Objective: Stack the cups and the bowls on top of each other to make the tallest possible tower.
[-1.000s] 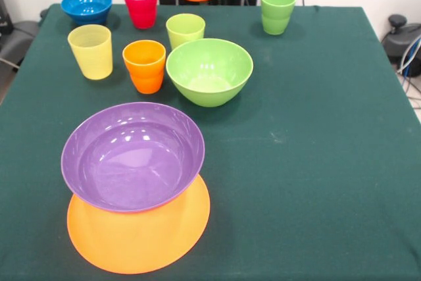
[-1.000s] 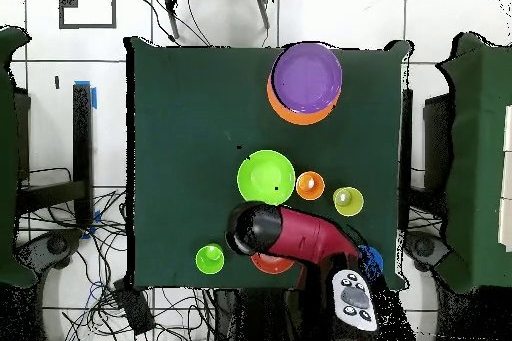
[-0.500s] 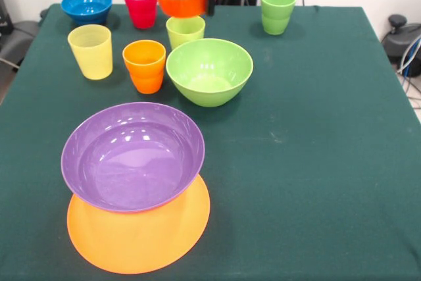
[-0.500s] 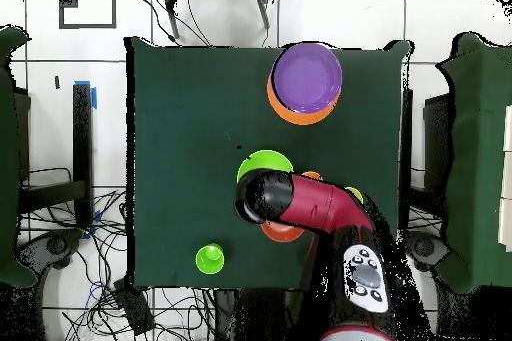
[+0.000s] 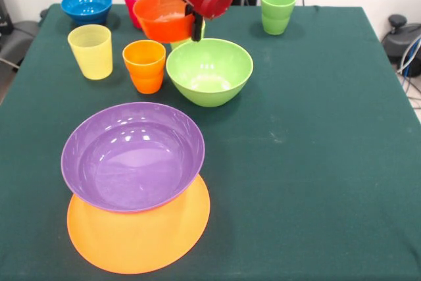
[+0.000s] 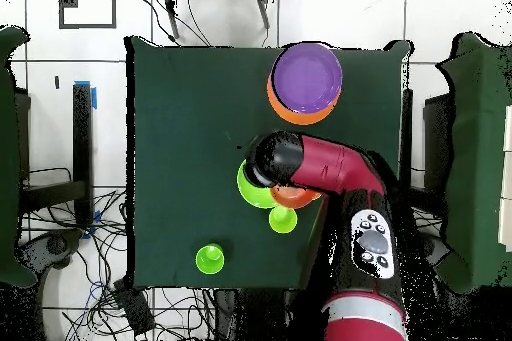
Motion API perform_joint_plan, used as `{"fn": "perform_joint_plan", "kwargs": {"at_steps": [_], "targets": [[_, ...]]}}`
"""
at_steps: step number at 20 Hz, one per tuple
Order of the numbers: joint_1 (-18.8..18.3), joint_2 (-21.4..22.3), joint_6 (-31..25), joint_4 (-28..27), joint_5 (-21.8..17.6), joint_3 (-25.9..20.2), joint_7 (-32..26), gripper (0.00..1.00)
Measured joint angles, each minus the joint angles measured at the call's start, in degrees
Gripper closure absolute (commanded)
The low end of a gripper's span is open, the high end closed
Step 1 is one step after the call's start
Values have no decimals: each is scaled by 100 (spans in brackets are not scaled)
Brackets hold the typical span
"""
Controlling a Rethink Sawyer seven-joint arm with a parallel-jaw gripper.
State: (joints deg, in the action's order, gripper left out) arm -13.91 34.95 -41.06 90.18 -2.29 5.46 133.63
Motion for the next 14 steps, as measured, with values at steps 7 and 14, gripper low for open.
{"fn": "perform_joint_plan", "kwargs": {"at_steps": [7, 14], "targets": [[-1, -185, -798, -876, -22, 0, 0, 100], [-1, -442, -1378, -1693, -44, 0, 0, 100]]}}
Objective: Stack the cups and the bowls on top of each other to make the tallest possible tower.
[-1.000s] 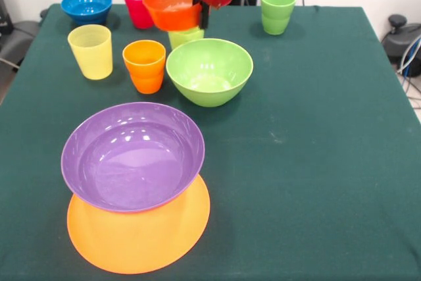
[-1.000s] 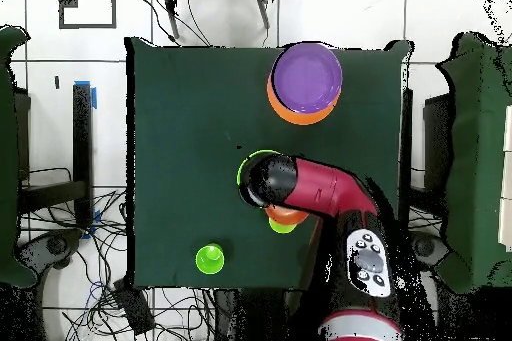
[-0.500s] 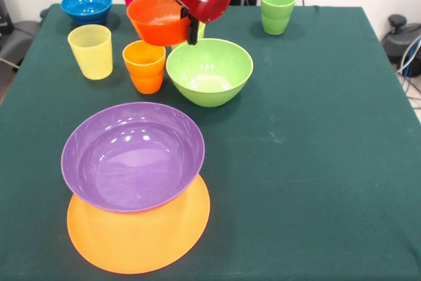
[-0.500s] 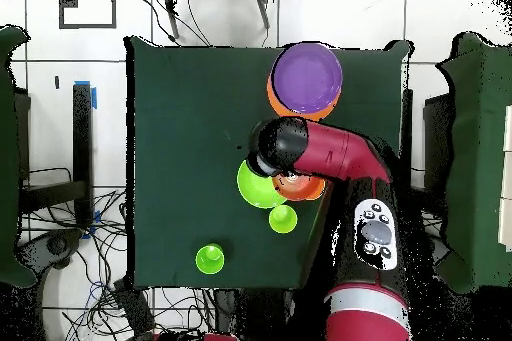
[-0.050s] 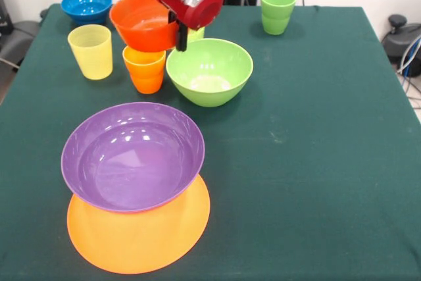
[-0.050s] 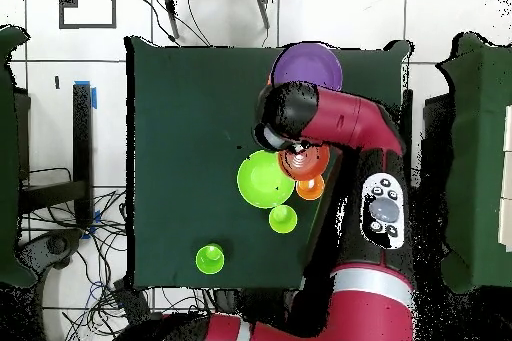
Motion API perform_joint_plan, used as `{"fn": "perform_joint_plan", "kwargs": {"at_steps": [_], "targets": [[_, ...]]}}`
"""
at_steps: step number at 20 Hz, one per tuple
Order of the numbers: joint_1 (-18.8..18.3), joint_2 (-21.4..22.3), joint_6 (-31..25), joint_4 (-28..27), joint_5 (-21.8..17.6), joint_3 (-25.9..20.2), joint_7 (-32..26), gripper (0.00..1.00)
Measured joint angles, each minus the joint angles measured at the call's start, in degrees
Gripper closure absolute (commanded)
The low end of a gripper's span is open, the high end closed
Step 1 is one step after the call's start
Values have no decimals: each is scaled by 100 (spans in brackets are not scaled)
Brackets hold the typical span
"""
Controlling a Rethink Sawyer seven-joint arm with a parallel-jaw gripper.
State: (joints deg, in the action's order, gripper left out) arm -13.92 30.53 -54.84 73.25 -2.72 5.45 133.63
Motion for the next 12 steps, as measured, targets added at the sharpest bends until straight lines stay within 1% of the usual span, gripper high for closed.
{"fn": "perform_joint_plan", "kwargs": {"at_steps": [3, 6, 7, 12], "targets": [[0, -200, -124, -430, -4, 0, 0, 100], [0, -365, -132, -728, -11, -2, 0, 100], [-1, -480, -132, -918, -17, -4, 0, 100], [-1, -804, -132, -1404, -28, -5, 0, 100]]}}
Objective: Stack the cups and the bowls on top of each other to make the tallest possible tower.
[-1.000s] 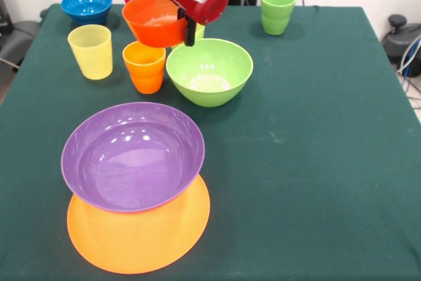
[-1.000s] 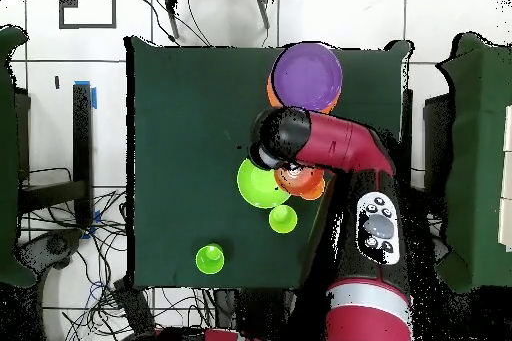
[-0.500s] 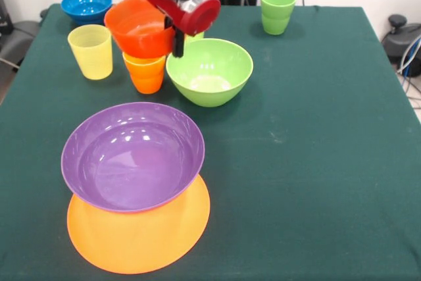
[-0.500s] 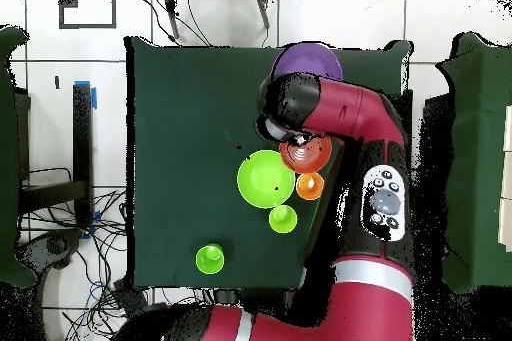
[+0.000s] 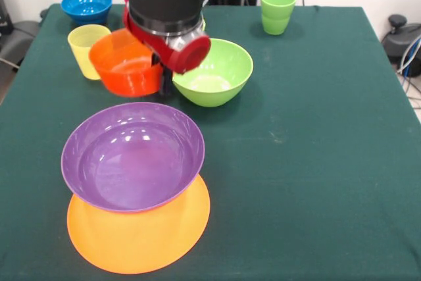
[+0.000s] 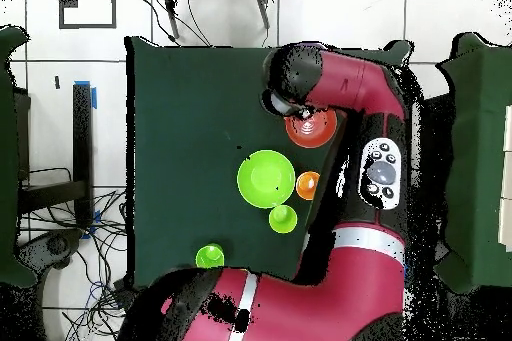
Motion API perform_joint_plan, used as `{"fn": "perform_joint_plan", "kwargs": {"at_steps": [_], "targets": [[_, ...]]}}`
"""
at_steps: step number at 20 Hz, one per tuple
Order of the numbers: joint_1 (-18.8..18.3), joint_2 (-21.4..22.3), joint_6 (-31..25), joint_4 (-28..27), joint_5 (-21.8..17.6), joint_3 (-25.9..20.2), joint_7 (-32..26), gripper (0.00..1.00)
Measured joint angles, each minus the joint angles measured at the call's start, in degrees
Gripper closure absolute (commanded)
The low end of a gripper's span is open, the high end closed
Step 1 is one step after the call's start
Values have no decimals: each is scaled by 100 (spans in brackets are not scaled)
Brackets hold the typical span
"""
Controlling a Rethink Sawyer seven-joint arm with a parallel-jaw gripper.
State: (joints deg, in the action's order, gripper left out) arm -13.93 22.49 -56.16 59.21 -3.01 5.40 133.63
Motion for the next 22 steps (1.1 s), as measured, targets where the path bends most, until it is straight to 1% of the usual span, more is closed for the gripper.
{"fn": "perform_joint_plan", "kwargs": {"at_steps": [5, 14, 22], "targets": [[1, -368, 0, -466, -13, -1, 0, 100], [1, -643, -8, -941, -31, 2, 0, 100], [1, -896, -8, -1553, -46, 2, 0, 100]]}}
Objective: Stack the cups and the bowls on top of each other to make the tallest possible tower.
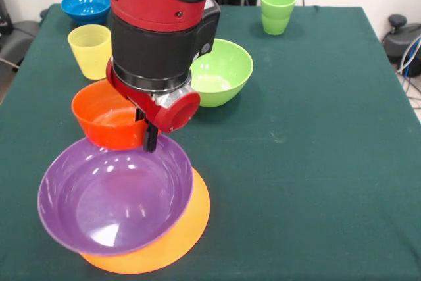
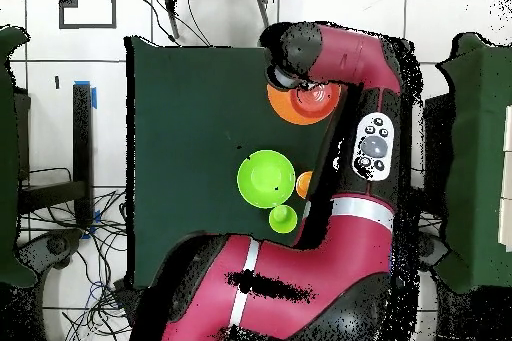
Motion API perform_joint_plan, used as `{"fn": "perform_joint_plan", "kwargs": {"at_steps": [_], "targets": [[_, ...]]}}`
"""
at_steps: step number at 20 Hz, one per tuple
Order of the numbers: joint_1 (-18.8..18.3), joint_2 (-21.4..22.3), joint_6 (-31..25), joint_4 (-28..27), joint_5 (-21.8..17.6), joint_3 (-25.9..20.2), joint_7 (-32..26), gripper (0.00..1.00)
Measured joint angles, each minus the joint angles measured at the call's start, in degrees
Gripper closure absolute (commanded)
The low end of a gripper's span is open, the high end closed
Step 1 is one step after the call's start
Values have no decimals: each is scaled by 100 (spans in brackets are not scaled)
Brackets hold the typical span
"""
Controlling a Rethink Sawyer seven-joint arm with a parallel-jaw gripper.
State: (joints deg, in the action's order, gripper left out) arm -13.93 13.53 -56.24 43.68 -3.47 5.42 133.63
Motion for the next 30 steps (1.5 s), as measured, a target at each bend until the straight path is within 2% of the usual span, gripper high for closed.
{"fn": "perform_joint_plan", "kwargs": {"at_steps": [6, 30], "targets": [[0, -74, -1, -159, -8, 0, 0, 100], [5, 16, 0, -151, -37, 51, 0, 100]]}}
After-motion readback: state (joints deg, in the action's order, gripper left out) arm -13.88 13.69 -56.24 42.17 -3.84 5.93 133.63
